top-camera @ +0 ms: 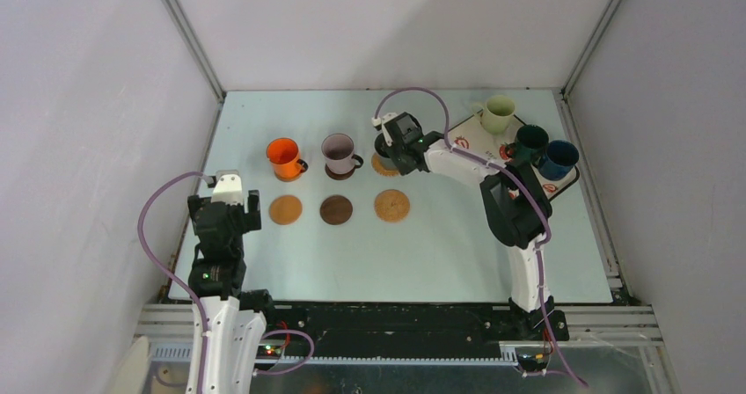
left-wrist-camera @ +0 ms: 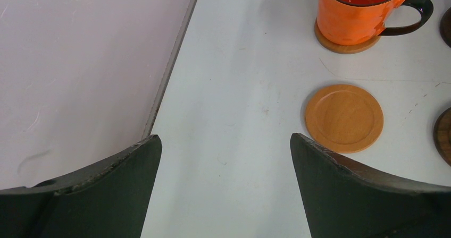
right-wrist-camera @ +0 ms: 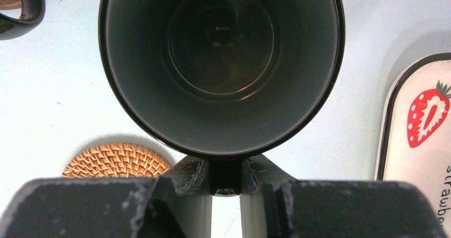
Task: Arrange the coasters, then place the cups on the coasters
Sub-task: Place the cup on the coaster.
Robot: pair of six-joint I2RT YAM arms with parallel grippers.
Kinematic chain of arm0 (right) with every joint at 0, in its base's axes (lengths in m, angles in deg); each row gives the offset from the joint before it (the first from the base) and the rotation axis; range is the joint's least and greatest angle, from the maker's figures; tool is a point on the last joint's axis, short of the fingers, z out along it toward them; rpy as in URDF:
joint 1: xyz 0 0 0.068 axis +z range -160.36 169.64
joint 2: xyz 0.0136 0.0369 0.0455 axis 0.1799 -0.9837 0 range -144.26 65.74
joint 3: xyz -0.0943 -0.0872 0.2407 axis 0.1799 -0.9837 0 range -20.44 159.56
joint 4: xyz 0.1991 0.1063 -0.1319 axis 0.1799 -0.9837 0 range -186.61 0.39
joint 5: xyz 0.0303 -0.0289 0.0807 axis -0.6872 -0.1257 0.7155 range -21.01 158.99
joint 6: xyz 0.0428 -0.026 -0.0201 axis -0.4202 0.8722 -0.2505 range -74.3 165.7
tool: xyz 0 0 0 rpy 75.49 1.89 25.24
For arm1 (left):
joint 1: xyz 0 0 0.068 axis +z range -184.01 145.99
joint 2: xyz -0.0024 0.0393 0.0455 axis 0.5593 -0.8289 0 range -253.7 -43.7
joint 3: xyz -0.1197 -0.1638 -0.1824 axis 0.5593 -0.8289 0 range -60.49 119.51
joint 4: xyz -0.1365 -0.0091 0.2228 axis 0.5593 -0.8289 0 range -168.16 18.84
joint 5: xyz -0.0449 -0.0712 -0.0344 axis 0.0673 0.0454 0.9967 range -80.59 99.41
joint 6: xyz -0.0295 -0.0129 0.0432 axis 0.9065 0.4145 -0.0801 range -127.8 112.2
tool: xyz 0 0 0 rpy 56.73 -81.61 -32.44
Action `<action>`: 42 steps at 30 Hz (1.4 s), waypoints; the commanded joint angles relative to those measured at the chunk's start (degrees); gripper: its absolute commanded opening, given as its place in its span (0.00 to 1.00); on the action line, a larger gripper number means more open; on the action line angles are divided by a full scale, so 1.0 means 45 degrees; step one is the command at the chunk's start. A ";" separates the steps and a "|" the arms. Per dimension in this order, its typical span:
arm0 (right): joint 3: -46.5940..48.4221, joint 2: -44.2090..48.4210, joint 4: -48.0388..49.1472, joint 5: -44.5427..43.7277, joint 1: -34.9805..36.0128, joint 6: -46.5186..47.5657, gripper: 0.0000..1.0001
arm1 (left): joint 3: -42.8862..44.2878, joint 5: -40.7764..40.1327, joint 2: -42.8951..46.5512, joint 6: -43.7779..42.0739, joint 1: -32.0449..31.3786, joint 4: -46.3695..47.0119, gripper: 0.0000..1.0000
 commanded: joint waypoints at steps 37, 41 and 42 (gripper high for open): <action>0.0983 -0.0146 0.0195 0.0288 -0.0022 0.0248 0.38 | -0.0219 -0.0186 -0.0088 -0.0268 0.0063 0.0634 0.98; 0.1080 -0.0083 0.0064 0.0122 -0.0014 0.0323 0.55 | -0.0208 -0.0153 -0.0119 -0.0263 0.0067 0.0652 0.98; 0.1102 -0.0056 0.0055 -0.0058 -0.0029 0.0340 0.61 | -0.0208 -0.0159 -0.0124 -0.0257 0.0068 0.0655 0.98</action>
